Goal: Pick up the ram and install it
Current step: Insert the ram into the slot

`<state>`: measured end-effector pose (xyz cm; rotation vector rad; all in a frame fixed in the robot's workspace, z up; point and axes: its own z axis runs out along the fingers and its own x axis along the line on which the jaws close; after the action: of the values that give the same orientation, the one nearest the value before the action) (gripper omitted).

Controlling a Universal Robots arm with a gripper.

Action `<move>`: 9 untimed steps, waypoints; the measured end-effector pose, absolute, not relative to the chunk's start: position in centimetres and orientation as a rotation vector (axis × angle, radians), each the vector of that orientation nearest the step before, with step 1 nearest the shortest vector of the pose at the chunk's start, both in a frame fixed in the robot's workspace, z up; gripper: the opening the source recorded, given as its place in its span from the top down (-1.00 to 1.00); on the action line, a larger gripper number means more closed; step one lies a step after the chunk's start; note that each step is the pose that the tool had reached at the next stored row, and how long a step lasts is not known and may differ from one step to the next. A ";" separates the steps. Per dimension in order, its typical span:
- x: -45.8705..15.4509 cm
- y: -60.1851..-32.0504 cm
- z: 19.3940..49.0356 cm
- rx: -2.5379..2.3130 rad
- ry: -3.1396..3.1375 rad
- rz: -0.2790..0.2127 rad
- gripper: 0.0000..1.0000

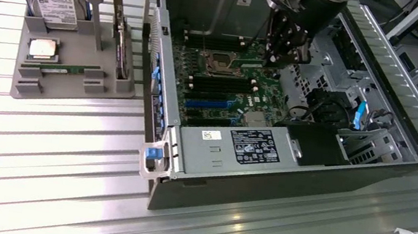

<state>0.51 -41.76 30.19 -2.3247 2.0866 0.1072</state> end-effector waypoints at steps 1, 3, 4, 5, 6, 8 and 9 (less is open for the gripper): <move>0.5 -41.8 30.2 -2.325 2.087 0.107 0.73; 0.5 -41.8 30.1 -2.325 2.087 0.107 0.73; 0.5 -41.8 30.1 -2.325 2.087 0.107 0.73; 0.5 -41.8 30.0 -2.325 2.087 0.107 0.73; 0.5 -41.8 30.0 -2.325 2.087 0.107 0.73; 0.5 -41.8 30.0 -2.325 2.087 0.107 0.73; 0.5 -41.8 30.0 -2.325 2.087 0.107 0.73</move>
<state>0.50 -41.76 29.96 -2.3246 2.0866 0.1072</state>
